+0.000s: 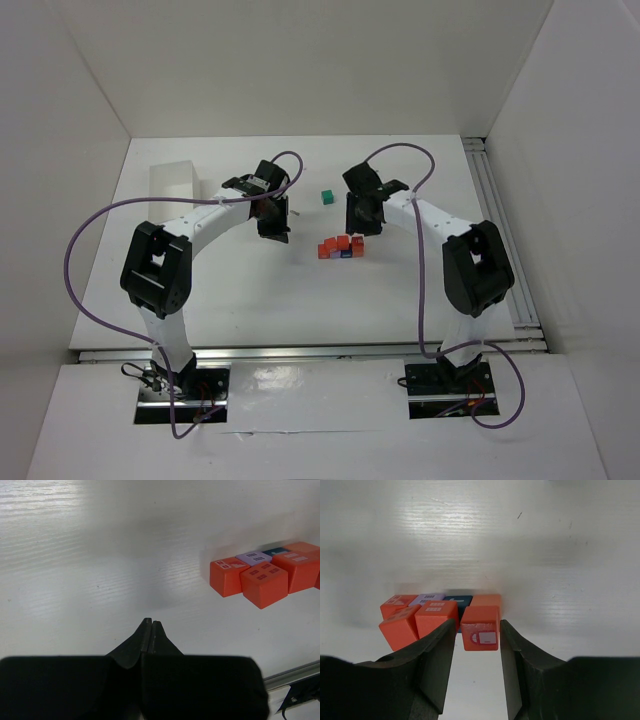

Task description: Build the wood block tower

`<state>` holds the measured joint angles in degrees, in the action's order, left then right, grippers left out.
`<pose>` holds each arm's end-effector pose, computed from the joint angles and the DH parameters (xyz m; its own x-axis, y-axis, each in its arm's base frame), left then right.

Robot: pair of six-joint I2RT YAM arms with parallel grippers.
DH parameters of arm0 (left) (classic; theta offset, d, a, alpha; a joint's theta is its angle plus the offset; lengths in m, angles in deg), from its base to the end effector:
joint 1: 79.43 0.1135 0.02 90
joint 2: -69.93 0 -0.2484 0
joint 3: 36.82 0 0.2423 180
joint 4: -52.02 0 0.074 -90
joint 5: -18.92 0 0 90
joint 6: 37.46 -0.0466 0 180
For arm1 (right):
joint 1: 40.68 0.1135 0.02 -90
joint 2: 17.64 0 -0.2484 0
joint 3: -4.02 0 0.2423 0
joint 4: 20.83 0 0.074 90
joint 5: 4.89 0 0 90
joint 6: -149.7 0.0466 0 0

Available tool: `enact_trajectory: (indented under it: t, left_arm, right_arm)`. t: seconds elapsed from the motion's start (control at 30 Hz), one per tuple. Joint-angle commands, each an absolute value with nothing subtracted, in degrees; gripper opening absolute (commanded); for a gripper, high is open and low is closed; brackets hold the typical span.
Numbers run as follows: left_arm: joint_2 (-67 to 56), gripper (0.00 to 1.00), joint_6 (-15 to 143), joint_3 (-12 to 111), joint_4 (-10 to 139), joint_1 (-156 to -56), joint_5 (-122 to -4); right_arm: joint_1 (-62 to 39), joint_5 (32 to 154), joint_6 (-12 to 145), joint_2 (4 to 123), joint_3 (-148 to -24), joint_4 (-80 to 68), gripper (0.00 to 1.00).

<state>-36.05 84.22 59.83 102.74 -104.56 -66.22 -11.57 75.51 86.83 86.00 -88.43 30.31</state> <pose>0.3492 -0.1682 0.2087 -0.9099 -0.1512 -0.3863 -0.0193 0.9456 -0.3247 0.3288 0.1742 0.2016 -0.8765 0.0266 -0.4806 -0.0138 0.9967 0.0803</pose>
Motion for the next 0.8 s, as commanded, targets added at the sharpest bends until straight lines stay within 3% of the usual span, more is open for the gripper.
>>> enact_trajectory:
  t: [0.0,0.13,0.2,0.23,0.33,0.77]
  left_arm:
    - [-36.6,0.0,84.0,60.9,102.5,-104.7,-65.5]
    - [-37.7,0.0,84.0,62.1,102.5,-105.9,-65.0]
    - [-38.4,0.0,84.0,62.8,102.5,-105.9,-65.0]
    - [-39.2,0.0,84.0,63.6,102.5,-106.6,-64.5]
    - [-41.0,0.0,84.6,66.1,103.3,-108.0,-65.1]
    - [-47.0,0.0,86.4,71.6,104.3,-111.0,-64.5]
  right_arm:
    - [-11.0,73.2,86.0,84.7,-91.7,32.6,0.48]
    - [-11.0,69.3,86.5,81.6,-90.8,32.2,0.45]
    - [-12.1,68.7,87.3,78.7,-87.3,30.3,0.36]
    - [-12.9,68.7,87.3,78.7,-86.4,29.6,0.26]
    - [-14.9,70.9,88.0,79.7,-85.0,29.8,0.15]
    - [-14.9,75.5,88.0,84.0,-83.1,28.7,0.14]
